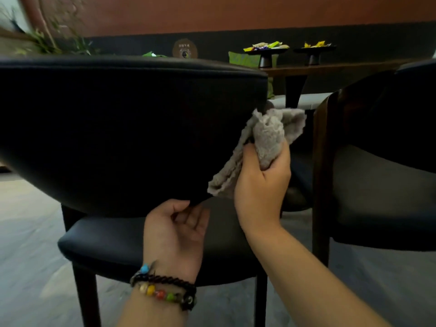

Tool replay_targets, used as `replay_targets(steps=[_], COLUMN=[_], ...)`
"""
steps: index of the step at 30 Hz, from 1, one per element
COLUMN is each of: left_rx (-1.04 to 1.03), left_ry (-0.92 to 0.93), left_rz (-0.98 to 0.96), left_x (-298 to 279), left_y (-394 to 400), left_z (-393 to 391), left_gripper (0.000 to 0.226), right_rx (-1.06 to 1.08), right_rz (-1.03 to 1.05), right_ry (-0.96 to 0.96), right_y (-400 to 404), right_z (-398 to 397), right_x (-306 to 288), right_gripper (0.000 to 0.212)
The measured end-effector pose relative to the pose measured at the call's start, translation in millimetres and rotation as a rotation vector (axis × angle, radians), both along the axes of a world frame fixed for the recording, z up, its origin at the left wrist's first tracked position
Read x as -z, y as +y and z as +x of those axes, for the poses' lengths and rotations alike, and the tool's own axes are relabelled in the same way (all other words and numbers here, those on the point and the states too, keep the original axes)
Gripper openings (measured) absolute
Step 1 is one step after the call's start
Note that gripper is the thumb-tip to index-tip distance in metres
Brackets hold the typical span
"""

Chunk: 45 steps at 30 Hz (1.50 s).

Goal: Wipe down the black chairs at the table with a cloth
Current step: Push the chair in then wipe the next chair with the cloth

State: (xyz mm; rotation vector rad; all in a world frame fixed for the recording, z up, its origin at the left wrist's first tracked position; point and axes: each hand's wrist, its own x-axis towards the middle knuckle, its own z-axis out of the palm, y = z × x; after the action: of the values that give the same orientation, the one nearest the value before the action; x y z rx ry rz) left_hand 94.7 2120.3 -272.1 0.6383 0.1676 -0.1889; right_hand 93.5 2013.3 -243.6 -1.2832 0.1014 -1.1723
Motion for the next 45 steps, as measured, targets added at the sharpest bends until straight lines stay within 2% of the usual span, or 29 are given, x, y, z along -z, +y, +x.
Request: replay_targets(steps=[4,5,7,9,12,14,16,17,19,21,23,25,28,30,32,34,35,39,41,43,45], left_rx=[0.071,0.082,0.105,0.122,0.093,0.039,-0.009,-0.022,-0.021,-0.008,0.0,0.019,0.063,0.078,0.095,0.135,0.151,0.174,0.153,0.158,0.225], left_ry=[-0.002,-0.011,-0.046,-0.076,-0.11,-0.085,-0.053,-0.048,-0.056,-0.074,-0.085,-0.102,-0.136,-0.174,-0.24,-0.32,-0.352,-0.455,-0.482,-0.581,-0.658], left_rz=[-0.061,-0.077,-0.095,-0.116,-0.143,-0.159,-0.157,-0.15,-0.128,-0.096,-0.053,-0.002,0.026,0.059,0.149,0.27,0.338,0.632,0.794,1.109,1.483], left_x=[6.8,7.0,8.9,11.0,12.8,12.7,12.9,13.7,15.2,15.5,16.1,17.4,18.1,16.8,17.7,20.3,22.1,34.8,45.6,54.4,63.5], left_y=[12.9,15.0,17.2,15.2,10.4,8.7,7.4,6.9,6.7,6.5,8.4,11.6,15.4,15.9,18.0,22.2,25.1,36.8,42.9,50.4,57.1], left_z=[-2.0,-1.9,-1.8,-4.3,-6.4,-5.2,-2.4,-0.9,1.7,3.4,2.6,1.0,-1.8,-2.0,-3.2,-4.9,-5.8,-6.7,-6.2,-3.1,2.1], left_gripper=[0.035,0.038,0.046,0.062,0.089,0.097,0.094,0.092,0.089,0.084,0.084,0.081,0.072,0.068,0.066,0.07,0.075,0.098,0.093,0.087,0.095], right_rx=[0.065,0.03,-0.073,-0.117,-0.024,0.027,0.083,0.108,0.167,0.205,0.205,0.186,0.098,-0.019,-0.074,0.07,0.137,0.239,0.211,0.116,0.069], right_rz=[-0.286,-0.257,-0.065,0.078,0.065,0.082,0.11,0.102,0.003,-0.179,-0.286,-0.301,-0.397,-0.486,-0.676,-1.035,-1.12,-1.068,-1.079,-1.157,-1.155], right_ry=[-0.122,-0.104,-0.003,0.08,0.137,0.175,0.129,0.06,-0.081,-0.13,-0.118,-0.075,0.076,0.261,0.479,0.654,0.688,0.769,0.731,0.634,0.61], right_y=[3.1,-2.1,-12.9,-16.8,-8.5,-14.6,-31.9,-37.1,-31.5,-13.0,-7.5,-21.0,-41.8,-48.0,-47.5,-40.7,-35.4,-28.1,-24.3,-26.6,-37.6], right_z=[-3.9,-0.3,7.3,12.8,10.7,8.3,6.7,5.8,5.0,5.4,6.7,2.4,-14.3,-20.0,-20.1,-14.3,-10.8,0.5,0.8,-1.3,7.2], right_x=[-22.5,-26.8,-29.6,-20.7,-0.3,-1.0,-20.8,-35.5,-61.0,-67.3,-48.6,-11.6,62.4,107.2,141.6,162.5,165.6,163.3,162.5,155.3,143.1], right_gripper=[0.06,0.063,0.067,0.071,0.051,0.031,0.015,0.015,0.038,0.057,0.057,0.053,0.049,0.053,0.059,0.064,0.066,0.055,0.049,0.045,0.044])
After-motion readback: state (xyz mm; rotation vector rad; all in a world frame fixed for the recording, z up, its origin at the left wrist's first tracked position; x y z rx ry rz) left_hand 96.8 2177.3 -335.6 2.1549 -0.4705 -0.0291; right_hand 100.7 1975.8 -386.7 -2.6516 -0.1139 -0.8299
